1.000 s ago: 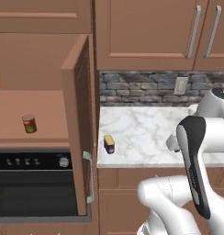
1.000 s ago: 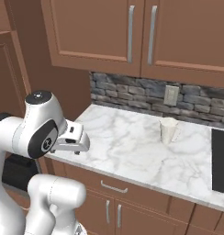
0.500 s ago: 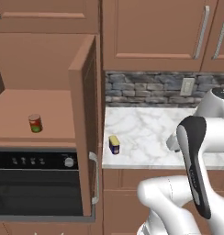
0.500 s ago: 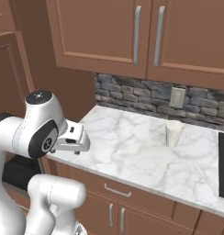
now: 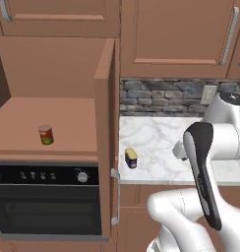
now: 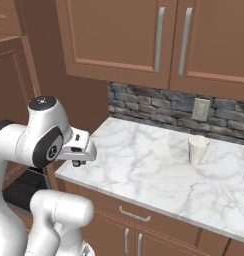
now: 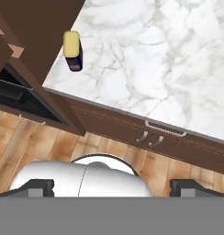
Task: Restock the canned food cabinet by taking the new fresh canned food from the counter and placing it in the cabinet. Then, take the old canned food from the cabinet and place it on the counter.
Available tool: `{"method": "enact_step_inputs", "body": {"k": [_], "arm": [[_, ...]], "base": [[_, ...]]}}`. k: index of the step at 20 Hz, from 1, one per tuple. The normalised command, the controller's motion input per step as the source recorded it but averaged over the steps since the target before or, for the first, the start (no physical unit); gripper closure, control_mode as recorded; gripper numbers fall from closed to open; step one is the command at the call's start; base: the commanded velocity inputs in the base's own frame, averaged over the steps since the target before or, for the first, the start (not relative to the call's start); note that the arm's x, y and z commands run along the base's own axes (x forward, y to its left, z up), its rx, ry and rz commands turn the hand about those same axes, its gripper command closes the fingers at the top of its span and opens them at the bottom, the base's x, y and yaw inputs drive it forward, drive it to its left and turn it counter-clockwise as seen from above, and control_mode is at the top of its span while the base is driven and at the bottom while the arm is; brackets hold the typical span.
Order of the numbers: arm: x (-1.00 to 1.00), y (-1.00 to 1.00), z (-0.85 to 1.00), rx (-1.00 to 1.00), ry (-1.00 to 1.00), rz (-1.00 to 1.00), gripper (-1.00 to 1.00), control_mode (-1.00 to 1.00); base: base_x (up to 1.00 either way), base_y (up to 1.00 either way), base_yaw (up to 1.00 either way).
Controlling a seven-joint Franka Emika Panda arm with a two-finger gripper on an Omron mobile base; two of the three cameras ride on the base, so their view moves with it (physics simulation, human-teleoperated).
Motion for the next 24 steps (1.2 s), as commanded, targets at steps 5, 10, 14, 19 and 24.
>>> {"method": "enact_step_inputs", "body": {"k": [5, 10, 14, 19, 24], "arm": [[0.27, 0.0, -0.2, 0.08, -0.03, 0.06, -1.0, -1.0], [0.66, 0.17, -0.3, 0.01, -0.01, 0.05, -1.0, -1.0], [0.64, 0.33, -0.43, 0.0, -0.03, 0.05, -1.0, -1.0], [0.49, 0.34, -0.51, 0.0, -0.04, 0.03, -1.0, -1.0], [0.25, 0.03, -0.74, 0.04, -0.02, 0.07, -1.0, -1.0]], "base": [[0.0, 0.0, 0.0], [0.0, 0.0, 0.0], [0.0, 0.0, 0.0], [0.0, 0.0, 0.0], [0.0, 0.0, 0.0]]}}
